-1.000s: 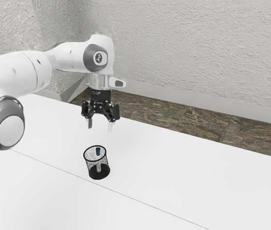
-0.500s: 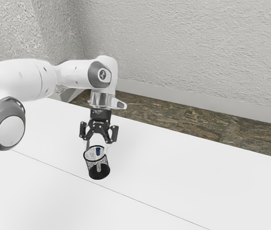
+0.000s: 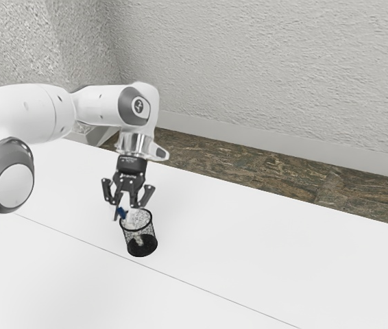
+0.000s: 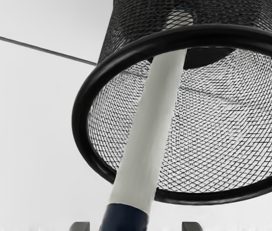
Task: Take the marker out of the pen holder and place it to the left of the pen holder.
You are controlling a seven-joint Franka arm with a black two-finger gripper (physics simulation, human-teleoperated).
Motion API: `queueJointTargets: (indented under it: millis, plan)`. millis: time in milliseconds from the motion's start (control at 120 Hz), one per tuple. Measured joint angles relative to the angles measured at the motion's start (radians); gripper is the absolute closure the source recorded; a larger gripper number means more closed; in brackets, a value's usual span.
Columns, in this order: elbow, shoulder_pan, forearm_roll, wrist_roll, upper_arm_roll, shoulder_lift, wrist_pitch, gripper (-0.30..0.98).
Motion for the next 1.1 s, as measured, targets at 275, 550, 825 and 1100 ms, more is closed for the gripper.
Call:
queueJointTargets:
  millis: [275,550,825,1100]
  plan:
    - [0.008,-0.01,-0.004,-0.02,-0.062,0.0,-0.047,0.59]
    - [0.012,0.012,-0.005,-0.033,-0.04,0.029,-0.033,0.66]
    - [0.028,0.02,0.003,-0.031,-0.015,0.001,-0.022,0.75]
    - [0.018,0.046,0.008,-0.024,-0.022,-0.213,-0.02,0.77]
